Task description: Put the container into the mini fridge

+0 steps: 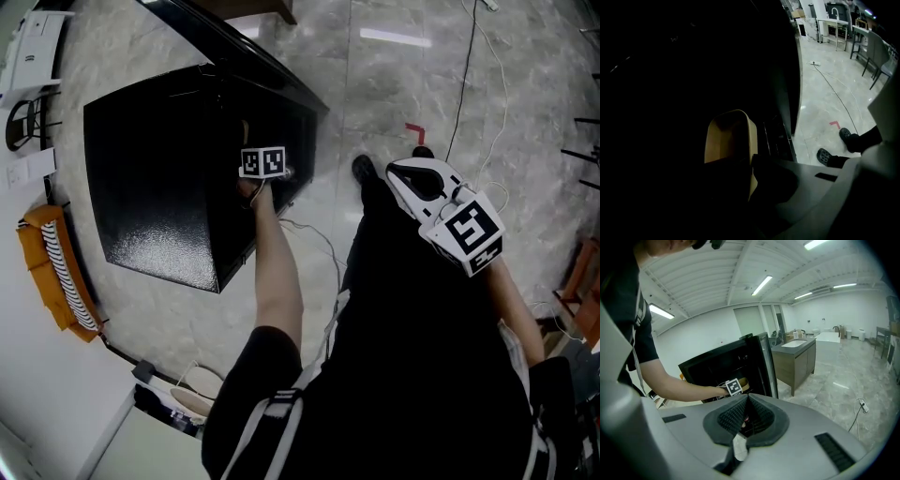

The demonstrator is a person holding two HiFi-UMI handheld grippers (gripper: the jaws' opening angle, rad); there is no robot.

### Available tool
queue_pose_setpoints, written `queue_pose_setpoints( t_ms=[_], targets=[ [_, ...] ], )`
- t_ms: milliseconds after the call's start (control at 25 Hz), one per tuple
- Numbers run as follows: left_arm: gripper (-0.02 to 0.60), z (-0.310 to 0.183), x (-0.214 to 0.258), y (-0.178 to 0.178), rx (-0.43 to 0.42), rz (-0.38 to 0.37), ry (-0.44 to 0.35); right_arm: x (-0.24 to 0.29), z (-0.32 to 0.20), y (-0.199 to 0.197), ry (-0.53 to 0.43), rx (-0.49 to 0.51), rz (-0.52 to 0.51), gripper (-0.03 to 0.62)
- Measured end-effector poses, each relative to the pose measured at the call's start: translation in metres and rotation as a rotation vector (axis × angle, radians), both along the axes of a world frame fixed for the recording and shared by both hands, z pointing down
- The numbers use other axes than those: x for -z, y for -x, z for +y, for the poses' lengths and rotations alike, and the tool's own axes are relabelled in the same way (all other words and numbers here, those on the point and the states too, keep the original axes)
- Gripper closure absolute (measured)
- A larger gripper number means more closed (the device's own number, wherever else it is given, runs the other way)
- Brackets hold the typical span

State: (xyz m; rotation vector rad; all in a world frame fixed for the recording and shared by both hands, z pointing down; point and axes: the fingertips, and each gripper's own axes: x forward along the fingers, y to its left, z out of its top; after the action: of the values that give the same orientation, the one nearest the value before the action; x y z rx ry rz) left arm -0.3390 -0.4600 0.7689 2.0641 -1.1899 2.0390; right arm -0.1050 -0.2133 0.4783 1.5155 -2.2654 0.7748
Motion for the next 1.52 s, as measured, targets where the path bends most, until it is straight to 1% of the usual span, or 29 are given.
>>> queue_pose_setpoints(
  t_ms=[120, 280, 480, 600, 640, 680, 720, 800, 960, 1160, 1320, 1520],
  targets=[
    [0.529, -0.006, -0.008, 0.004, 0.002, -0.023, -0.002, -0.002, -0.001, 0.001, 0.011, 0.004, 0.007, 0.576],
    [0.529, -0.018, -0.010, 0.007, 0.026, -0.026, -0.030, -0.006, -0.001, -0.002, 0.026, -0.004, 0.013, 0.576],
    [0.529, -0.025, -0.008, 0.009, 0.027, -0.044, -0.046, -0.006, -0.001, -0.007, 0.028, -0.019, 0.013, 0.576],
    [0.528, -0.026, -0.007, 0.009, 0.029, -0.035, -0.039, -0.005, -0.001, -0.009, 0.025, -0.021, 0.011, 0.576],
    [0.513, -0.025, -0.006, 0.008, 0.026, -0.030, -0.032, -0.005, -0.001, -0.009, 0.025, -0.020, 0.010, 0.576],
    [0.474, -0.023, -0.006, 0.007, 0.022, -0.026, -0.025, -0.005, 0.000, -0.010, 0.025, -0.020, 0.009, 0.576],
    [0.448, -0.022, -0.005, 0.006, 0.015, -0.026, -0.022, -0.006, 0.000, -0.010, 0.025, -0.021, 0.008, 0.576],
    [0.441, -0.019, -0.003, 0.005, 0.000, -0.035, -0.029, -0.006, 0.001, -0.011, 0.024, -0.024, 0.005, 0.576],
    [0.434, -0.014, 0.004, 0.002, -0.012, -0.038, -0.052, -0.005, 0.000, -0.013, 0.017, -0.033, -0.002, 0.576],
    [0.434, -0.001, 0.019, -0.006, -0.051, -0.041, -0.068, -0.008, 0.002, -0.014, 0.014, -0.041, -0.015, 0.576],
    [0.434, 0.006, 0.038, -0.011, -0.087, -0.038, -0.086, -0.014, 0.002, -0.012, 0.007, -0.030, -0.030, 0.576],
    [0.434, 0.030, 0.069, -0.037, -0.150, -0.019, -0.109, -0.004, 0.005, -0.017, -0.033, -0.003, -0.045, 0.576]
  ],
)
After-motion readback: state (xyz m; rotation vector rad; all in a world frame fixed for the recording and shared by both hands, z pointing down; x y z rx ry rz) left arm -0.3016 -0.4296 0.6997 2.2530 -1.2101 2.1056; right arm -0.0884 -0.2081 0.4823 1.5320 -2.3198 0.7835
